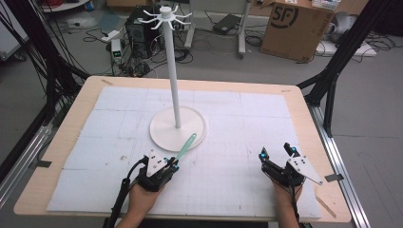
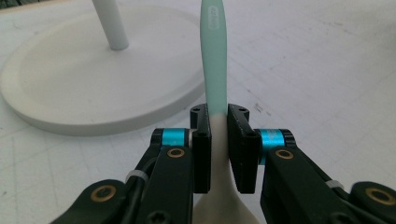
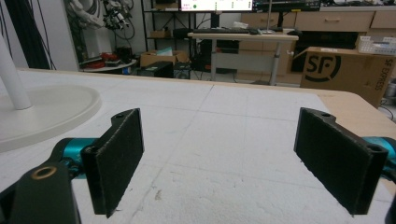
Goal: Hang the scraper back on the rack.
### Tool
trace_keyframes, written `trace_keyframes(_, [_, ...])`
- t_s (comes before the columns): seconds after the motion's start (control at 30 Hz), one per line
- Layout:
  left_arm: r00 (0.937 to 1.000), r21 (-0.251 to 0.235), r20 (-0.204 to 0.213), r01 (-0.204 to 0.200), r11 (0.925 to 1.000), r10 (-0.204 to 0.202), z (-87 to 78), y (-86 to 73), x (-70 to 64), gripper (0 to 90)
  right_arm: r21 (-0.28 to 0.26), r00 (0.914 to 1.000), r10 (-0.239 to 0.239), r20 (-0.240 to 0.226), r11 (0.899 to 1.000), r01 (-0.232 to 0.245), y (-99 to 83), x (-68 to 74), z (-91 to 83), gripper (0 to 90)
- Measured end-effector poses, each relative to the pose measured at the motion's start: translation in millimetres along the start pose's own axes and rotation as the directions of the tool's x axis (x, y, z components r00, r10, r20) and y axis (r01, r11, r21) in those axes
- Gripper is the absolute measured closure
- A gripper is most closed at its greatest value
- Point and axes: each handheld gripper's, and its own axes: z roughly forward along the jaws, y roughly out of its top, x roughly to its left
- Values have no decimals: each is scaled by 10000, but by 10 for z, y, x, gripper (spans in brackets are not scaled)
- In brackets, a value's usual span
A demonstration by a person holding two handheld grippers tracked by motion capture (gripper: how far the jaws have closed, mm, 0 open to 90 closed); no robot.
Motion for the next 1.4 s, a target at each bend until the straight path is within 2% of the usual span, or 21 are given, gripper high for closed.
trace_keyframes(0.3, [9993,-1066,-358,30,9943,-69,-108,9,82,804,-7,10000,-33,-7,10000,33,0,0,2,151])
trace_keyframes(0.47, [9990,-1509,-451,-102,9885,34,-145,7,92,803,-8,10000,-31,-5,10000,31,0,1,2,152])
trace_keyframes(0.53, [9984,-1855,-565,-158,9825,53,-168,4,93,803,-18,10000,-62,-6,10000,62,0,0,3,152])
trace_keyframes(0.67, [9973,-2692,-700,-384,9623,202,-202,-25,91,803,20,10000,-50,-19,10000,50,-1,3,1,152])
trace_keyframes(0.83, [9962,-3312,-794,-599,9417,354,-235,-29,73,803,15,10000,-58,-22,10000,58,-1,3,2,152])
trace_keyframes(0.9, [9954,-3661,-882,-667,9282,367,-263,-21,71,803,18,10000,-49,-21,10000,49,-1,4,2,152])
trace_keyframes(1.0, [9947,-4267,-938,-780,9010,417,-310,-22,62,803,17,10000,-59,-19,10000,59,-1,4,2,152])
trace_keyframes(1.03, [9940,-4387,-1013,-825,8949,420,-318,-20,48,804,24,10000,-68,-3,10000,68,-1,4,2,152])
trace_keyframes(1.2, [9929,-4734,-1068,-970,8755,523,-337,-15,4,803,27,10000,-69,10,10000,69,-2,5,3,152])
trace_keyframes(1.27, [9920,-4905,-1157,-1017,8655,510,-349,-15,0,803,24,10000,-75,9,10000,75,-2,6,3,151])
trace_keyframes(1.33, [9910,-5168,-1308,-928,8511,286,-363,-13,-3,803,34,10000,-95,-5,9999,95,-1,5,3,152])
trace_keyframes(1.4, [9921,-5320,-1250,-758,8434,103,-374,1,9,803,27,10000,-74,-3,10000,74,-2,6,3,152])
